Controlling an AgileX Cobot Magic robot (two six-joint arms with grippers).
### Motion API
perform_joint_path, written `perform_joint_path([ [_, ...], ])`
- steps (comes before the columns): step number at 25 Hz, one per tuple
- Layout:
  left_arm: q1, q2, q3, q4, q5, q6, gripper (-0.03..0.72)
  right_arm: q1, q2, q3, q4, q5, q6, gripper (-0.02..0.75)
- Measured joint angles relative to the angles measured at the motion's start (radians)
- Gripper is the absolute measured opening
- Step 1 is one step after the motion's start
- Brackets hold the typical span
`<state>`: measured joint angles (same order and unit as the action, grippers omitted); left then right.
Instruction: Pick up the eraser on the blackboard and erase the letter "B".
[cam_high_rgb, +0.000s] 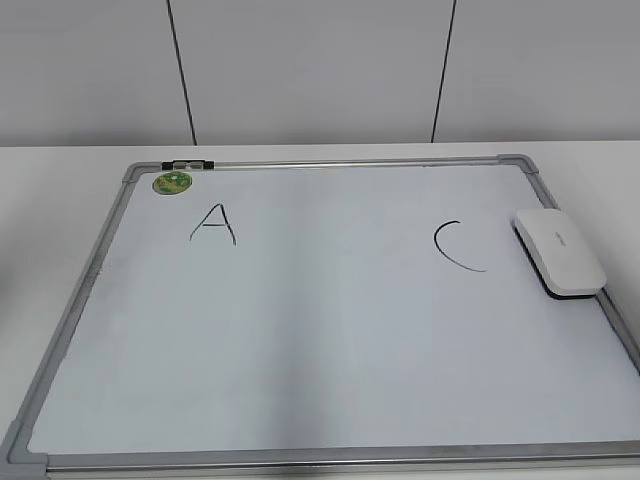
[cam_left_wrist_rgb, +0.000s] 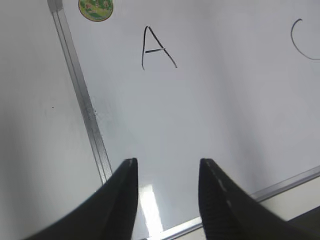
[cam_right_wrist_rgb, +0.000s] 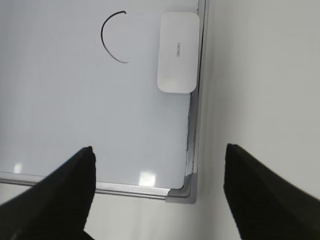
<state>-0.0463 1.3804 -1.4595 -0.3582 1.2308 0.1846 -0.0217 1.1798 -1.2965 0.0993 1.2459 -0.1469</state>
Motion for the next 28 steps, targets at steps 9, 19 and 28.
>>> perform_joint_path([
  [9, -0.019, -0.432, 0.285, 0.085, 0.022, -0.024, 0.297, 0.0, -0.346, 0.23, 0.0, 0.007, 0.019, 0.593],
  [19, -0.019, -0.809, 0.593, 0.166, 0.031, -0.072, 0.297, 0.0, -0.602, 0.305, 0.002, 0.016, 0.022, 0.589],
  [28, -0.019, -1.046, 0.854, 0.292, 0.036, -0.113, 0.363, 0.0, -0.769, 0.547, -0.028, 0.017, 0.022, 0.588],
])
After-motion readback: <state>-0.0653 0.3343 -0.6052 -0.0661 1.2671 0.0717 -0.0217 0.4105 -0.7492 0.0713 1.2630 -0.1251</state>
